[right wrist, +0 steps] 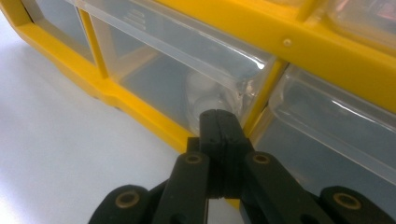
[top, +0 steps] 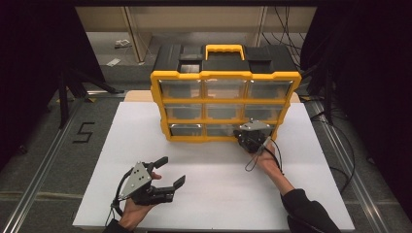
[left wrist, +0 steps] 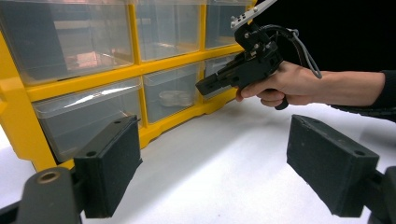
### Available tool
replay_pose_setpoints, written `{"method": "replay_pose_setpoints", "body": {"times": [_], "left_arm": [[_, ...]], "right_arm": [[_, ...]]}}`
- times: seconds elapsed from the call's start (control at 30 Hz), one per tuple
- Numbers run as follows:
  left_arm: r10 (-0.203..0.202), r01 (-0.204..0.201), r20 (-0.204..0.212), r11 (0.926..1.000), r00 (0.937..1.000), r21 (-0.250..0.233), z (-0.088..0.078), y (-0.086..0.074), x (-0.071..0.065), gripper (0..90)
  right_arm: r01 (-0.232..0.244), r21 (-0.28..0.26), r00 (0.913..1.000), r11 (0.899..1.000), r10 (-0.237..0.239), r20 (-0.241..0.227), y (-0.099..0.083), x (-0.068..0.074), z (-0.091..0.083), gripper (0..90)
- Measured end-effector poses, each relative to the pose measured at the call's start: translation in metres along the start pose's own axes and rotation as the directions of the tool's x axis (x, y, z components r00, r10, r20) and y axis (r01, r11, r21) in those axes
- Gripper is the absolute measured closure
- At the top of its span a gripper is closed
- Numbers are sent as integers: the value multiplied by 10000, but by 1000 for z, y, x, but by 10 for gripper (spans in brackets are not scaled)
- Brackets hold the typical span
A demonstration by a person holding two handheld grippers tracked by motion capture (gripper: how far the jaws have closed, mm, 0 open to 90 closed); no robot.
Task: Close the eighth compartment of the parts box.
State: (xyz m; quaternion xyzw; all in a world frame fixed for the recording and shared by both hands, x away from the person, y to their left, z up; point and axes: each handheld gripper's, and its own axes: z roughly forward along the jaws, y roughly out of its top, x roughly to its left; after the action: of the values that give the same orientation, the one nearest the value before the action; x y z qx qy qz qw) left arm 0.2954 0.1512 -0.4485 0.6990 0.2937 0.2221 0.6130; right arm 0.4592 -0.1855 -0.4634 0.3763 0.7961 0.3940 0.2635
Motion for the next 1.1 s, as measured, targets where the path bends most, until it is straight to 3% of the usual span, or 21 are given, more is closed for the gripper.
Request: {"method": "replay_pose_setpoints", "body": {"times": [0.87,1.1], "left_arm": [[1,-1,-11,10000,10000,-25,0,0,0,172],[6,-6,1,10000,10000,-2,0,0,0,172]], "right_arm": [[20,-33,10000,10000,-21,-74,4,6,3,900],[46,-279,10000,9996,-48,-65,9,7,-1,900]]}}
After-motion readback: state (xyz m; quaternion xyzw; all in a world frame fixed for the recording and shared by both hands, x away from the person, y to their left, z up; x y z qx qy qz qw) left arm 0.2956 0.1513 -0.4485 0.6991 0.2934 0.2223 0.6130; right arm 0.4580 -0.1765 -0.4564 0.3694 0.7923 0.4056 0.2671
